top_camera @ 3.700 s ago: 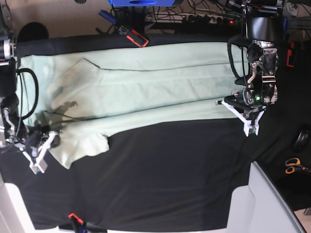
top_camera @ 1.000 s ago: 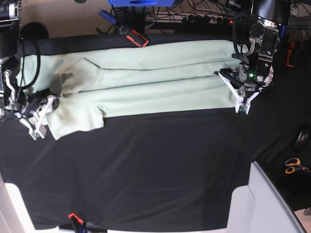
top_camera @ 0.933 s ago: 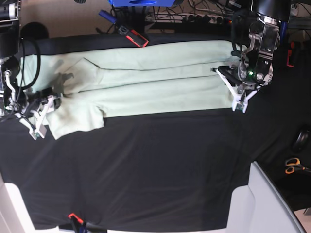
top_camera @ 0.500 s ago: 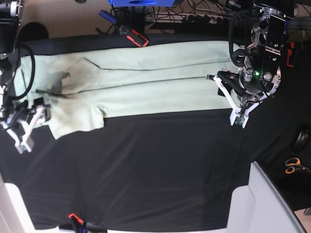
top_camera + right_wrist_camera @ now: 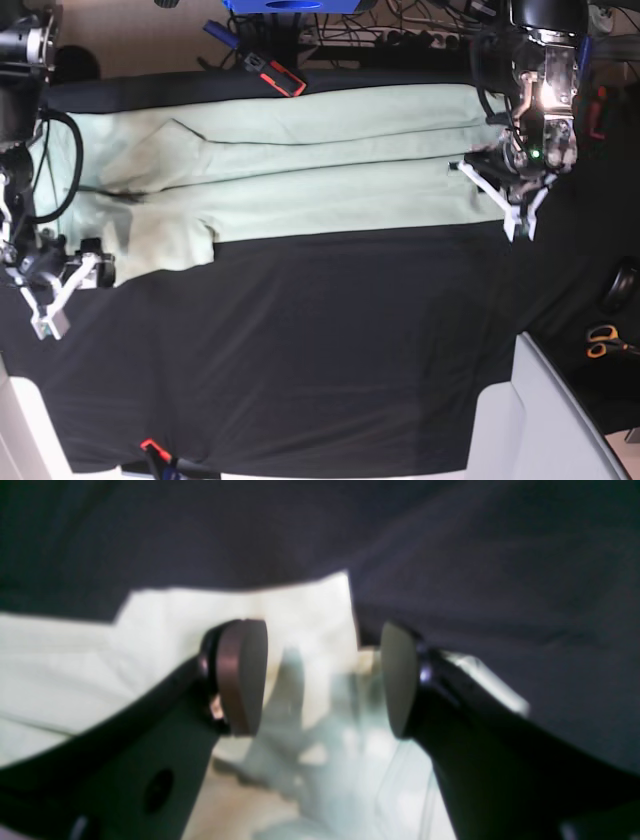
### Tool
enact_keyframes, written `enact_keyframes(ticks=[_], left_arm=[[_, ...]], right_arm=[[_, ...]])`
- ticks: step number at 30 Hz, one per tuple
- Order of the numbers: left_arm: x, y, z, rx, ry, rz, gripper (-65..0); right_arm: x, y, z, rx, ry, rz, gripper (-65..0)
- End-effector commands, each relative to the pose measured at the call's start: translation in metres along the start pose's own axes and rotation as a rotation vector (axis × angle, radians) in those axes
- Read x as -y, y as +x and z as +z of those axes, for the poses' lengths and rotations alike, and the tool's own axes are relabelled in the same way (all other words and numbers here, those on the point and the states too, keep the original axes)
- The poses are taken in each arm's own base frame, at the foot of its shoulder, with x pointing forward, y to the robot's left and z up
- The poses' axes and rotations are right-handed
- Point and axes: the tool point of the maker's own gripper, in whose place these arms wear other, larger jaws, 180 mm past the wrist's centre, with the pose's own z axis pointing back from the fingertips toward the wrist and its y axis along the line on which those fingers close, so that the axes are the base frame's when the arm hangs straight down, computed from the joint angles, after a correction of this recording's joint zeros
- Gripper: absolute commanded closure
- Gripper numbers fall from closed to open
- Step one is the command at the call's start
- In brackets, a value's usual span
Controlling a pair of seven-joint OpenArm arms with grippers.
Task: Fold the T-shirt properly
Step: 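Grasp the sleeve end of the folded shirt with the right gripper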
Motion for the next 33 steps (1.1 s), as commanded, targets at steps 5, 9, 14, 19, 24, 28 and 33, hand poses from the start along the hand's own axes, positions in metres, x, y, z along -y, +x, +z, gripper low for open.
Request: enact_keyframes(ticks=[5, 9, 14, 19, 24, 28, 33], left_arm=[[-0.025, 0.009, 0.001, 0.069, 0.056, -0.014, -9.2], [-0.032, 0.011, 0.001, 0.074, 0.068, -0.022, -8.9], [-0.037, 0.011, 0.003, 0.073, 0.077, -0.030, -8.9], [-0.038, 0.006, 0.003, 0.063, 0.079, -0.034, -8.9], [-0.038, 0.006, 0.003, 0.063, 0.079, -0.034, -8.9], [-0.038, 0.007, 0.003, 0.064, 0.079, -0.034, -8.9], [-0.038, 0.006, 0.003, 0.063, 0.079, -0.034, -8.9]], right_arm=[[-0.009, 0.031, -0.020, 0.022, 0.025, 0.093, -35.3], [-0.018, 0.034, -0.036, 0.007, 0.043, 0.116, -35.3], [-0.007, 0.024, -0.047, -0.005, 0.035, 0.054, -35.3], [-0.002, 0.025, -0.046, 0.008, 0.026, 0.053, -35.3], [-0.001, 0.018, -0.048, -0.009, 0.026, 0.043, -35.3], [0.001, 0.010, -0.052, -0.034, 0.027, 0.022, -35.1], [0.001, 0.010, -0.052, -0.035, 0.029, 0.022, -30.9]])
